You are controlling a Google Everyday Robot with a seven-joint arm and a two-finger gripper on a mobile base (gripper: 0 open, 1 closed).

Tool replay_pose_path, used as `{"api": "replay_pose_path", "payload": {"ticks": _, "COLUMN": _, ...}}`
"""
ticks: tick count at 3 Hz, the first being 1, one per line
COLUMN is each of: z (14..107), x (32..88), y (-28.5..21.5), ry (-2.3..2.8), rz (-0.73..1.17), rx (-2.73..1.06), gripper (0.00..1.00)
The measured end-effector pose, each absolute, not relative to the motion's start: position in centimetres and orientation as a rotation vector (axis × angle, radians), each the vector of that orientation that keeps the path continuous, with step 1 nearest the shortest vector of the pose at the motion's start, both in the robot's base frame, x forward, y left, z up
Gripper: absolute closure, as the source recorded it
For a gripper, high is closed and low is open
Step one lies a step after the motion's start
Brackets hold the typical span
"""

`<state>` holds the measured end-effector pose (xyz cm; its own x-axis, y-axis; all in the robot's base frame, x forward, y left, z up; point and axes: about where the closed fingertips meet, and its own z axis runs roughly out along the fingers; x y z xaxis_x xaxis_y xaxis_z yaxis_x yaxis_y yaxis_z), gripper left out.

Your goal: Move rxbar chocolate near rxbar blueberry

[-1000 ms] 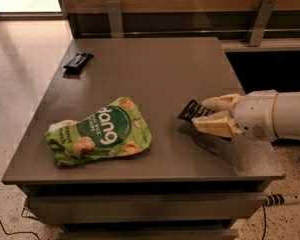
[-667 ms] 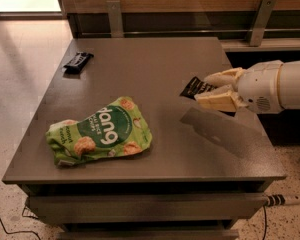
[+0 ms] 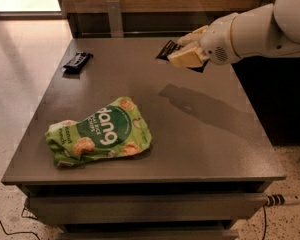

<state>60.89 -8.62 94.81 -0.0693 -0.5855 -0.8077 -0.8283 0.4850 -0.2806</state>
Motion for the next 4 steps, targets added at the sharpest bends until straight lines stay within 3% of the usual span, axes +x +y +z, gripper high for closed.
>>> {"api": "replay_pose_path", "payload": {"ticks": 3, "z": 91.7, "x": 70.3, "y": 4.7, "ry": 1.705, "rz": 0.389, "rx": -1.366, "gripper": 1.0}}
{"api": "replay_pose_path", "payload": {"ticks": 4, "z": 91.7, "x": 70.3, "y": 4.8, "ry": 1.705, "rz": 0.389, "rx": -1.366, "gripper": 1.0}}
